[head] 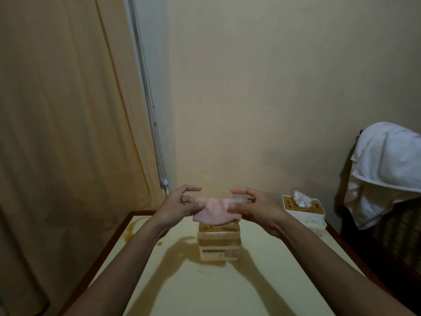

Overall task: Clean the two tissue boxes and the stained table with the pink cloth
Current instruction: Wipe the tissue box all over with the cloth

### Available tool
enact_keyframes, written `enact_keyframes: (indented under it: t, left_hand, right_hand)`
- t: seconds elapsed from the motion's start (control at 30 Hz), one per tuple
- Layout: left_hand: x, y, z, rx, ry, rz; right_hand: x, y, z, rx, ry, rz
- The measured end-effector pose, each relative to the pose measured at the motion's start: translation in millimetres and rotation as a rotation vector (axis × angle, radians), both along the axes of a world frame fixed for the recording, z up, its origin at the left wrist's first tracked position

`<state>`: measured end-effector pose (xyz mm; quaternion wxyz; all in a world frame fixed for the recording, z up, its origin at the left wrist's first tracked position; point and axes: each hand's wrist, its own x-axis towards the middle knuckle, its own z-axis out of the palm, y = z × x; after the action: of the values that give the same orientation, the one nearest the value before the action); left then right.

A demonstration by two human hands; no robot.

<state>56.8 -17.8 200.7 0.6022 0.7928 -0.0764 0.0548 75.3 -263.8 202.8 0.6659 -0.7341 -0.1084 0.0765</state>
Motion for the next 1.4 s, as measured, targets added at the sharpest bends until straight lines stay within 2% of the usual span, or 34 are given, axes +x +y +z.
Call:
enact_keyframes:
  t: [0.17, 0.3, 0.37, 0.43, 0.53, 0.63, 0.73, 0.8, 0.9, 0.97, 1.03, 1.2, 1.33, 1.4]
  left_hand:
    - [2, 5, -17, 0.138, -0.028, 0.008]
    - [10, 3, -22, 0.367, -0.136, 0.064]
    - [13, 2, -22, 0.422, -0.174, 0.074]
    - [15, 1, -22, 0.36, -0.104, 0.054]
    - [17, -2, -27, 0.136, 0.047, 0.002]
    - [21, -5, -42, 0.039, 0.068, -0.013]
    - [28, 2, -63, 0.024, 0.1, -0.007]
    - [31, 9, -78, 0.056, 0.132, -0.029]
    - [42, 18, -100, 0.204, 0.155, -0.055]
    - [53, 24, -114, 0.3, 0.149, -0.071]
    - [67, 31, -128, 0.312, 0.134, -0.084]
    - [107, 47, -154, 0.304, 0.079, 0.061]
    - [135, 49, -163, 0.406, 0.032, -0.051]
    - [145, 47, -171, 0.43, 0.047, -0.056]
  right_hand:
    - [6, 0, -19, -0.262, -0.196, -0.071]
    - [10, 2, -22, -0.519, -0.409, -0.073]
    - [12, -1, -22, -0.548, -0.437, -0.079]
    - [13, -5, -22, -0.44, -0.373, -0.049]
    - [15, -2, -32, -0.109, -0.077, -0.009]
    - [14, 10, -47, 0.187, 0.179, 0.017]
    - [16, 18, -67, 0.242, 0.258, 0.021]
    - [24, 19, -85, 0.098, 0.139, -0.034]
    - [43, 22, -108, -0.203, -0.158, -0.114]
    - [57, 27, -119, -0.287, -0.337, -0.095]
    - [69, 33, -126, -0.362, -0.494, -0.063]
    - [94, 49, -151, -0.65, -0.69, 0.052]
    - [106, 56, -176, -0.843, -0.946, -0.02]
    - [111, 60, -189, -0.888, -1.008, -0.075]
